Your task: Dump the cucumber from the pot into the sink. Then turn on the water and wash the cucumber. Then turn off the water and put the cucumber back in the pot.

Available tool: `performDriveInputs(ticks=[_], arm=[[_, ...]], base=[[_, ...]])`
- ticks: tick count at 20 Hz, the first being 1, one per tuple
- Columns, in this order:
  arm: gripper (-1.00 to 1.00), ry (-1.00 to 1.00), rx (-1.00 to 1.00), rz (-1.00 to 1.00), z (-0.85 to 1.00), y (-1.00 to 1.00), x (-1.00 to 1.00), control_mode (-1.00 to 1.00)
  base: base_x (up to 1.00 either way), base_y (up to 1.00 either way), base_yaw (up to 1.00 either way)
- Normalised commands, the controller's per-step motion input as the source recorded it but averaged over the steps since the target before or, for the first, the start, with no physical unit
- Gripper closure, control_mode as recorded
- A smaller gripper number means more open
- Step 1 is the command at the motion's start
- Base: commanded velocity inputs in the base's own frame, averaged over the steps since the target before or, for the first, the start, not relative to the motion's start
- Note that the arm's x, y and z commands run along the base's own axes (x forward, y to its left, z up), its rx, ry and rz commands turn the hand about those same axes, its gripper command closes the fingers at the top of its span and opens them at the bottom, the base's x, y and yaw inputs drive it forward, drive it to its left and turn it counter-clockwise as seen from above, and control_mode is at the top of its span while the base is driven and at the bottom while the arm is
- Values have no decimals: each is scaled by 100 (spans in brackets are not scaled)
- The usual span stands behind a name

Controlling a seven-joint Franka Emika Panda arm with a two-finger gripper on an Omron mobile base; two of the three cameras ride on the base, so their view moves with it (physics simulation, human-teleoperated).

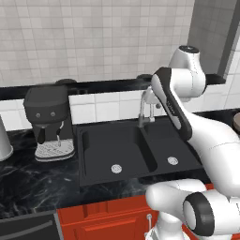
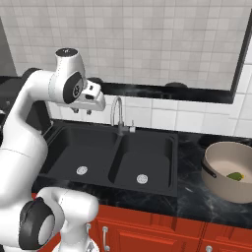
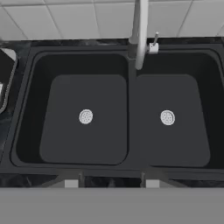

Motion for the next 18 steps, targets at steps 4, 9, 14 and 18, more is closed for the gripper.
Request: performDriveInputs(ticks=[4, 9, 14, 18], arm=[[-100, -2, 0, -2, 0, -17, 0, -100], [-100, 0, 7, -19, 0, -57, -7, -100], [-100, 0, 13, -31, 0, -77, -10, -100], [-100, 0, 16, -37, 0, -81, -20, -100]], base=[[0, 0, 0], [0, 0, 0], [0, 0, 0], [0, 0, 0]])
